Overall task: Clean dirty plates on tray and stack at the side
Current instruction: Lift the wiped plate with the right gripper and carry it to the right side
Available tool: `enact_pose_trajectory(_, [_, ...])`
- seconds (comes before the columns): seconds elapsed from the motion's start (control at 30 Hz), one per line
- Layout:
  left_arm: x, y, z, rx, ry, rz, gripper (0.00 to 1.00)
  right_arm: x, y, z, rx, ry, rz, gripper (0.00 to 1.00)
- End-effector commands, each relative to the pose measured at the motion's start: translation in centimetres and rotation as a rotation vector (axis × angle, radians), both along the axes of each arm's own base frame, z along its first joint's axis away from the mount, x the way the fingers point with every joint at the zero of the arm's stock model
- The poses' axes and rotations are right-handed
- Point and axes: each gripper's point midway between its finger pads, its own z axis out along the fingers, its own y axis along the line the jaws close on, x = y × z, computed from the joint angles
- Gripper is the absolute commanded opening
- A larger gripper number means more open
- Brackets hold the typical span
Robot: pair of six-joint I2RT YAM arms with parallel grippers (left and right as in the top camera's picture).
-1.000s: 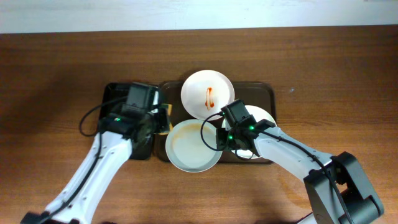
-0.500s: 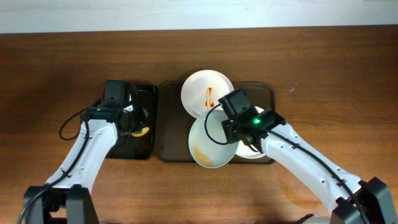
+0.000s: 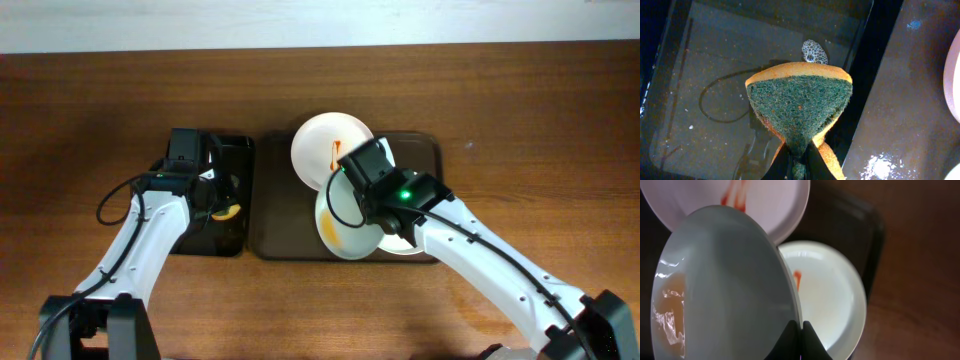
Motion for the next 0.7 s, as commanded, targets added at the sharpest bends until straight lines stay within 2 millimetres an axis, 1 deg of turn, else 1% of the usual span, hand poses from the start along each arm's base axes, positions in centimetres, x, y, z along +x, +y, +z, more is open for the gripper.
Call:
enact_pose_trajectory(0.0, [0.1, 0.4, -0.1, 0.017, 0.001, -0.008, 0.00, 1.3, 0.6, 3.8, -0.085, -0.143, 0.022, 0.04])
enact_pose_trajectory(0.03, [0.1, 0.4, -0.1, 0.016, 0.001, -0.008, 0.00, 1.3, 0.9, 4.8, -0.159, -0.207, 0.032, 0.04])
enact_pose_trajectory(0.1, [0.1, 0.4, -0.1, 0.017, 0.001, -0.008, 0.00, 1.0, 1.5, 5.8, -0.216, -0.267, 0.045, 0.04])
enact_pose_trajectory(0.13, [0.1, 0.4, -0.1, 0.017, 0.001, -0.008, 0.00, 0.9, 1.9, 6.7, -0.255, -0.317, 0.044, 0.04])
enact_pose_trajectory(0.17, [0.1, 0.4, -0.1, 0.016, 0.001, -0.008, 0.00, 0.9, 2.2, 7.4, -0.277, -0.359, 0.040, 0.04])
enact_pose_trajectory(0.23, [0.1, 0.4, -0.1, 0.016, 0.001, -0.008, 0.00, 0.7, 2.7, 8.2, -0.296, -0.405, 0.038, 0.04])
enact_pose_trajectory(0.3, [0.1, 0.4, -0.1, 0.016, 0.001, -0.008, 0.00, 0.6, 3.1, 8.3, -0.291, -0.416, 0.043, 0.04])
enact_pose_trajectory(0.53, [0.1, 0.4, -0.1, 0.016, 0.001, -0.008, 0.00, 0.7, 2.9, 8.6, -0.303, -0.427, 0.033, 0.04])
enact_pose_trajectory(0.63, [0.1, 0.4, -0.1, 0.016, 0.001, -0.008, 0.00, 0.7, 2.7, 8.9, -0.343, -0.434, 0.044, 0.04])
enact_pose_trajectory(0.67, [0.1, 0.4, -0.1, 0.016, 0.001, -0.008, 0.00, 0.6, 2.9, 8.9, -0.357, -0.431, 0.065, 0.04])
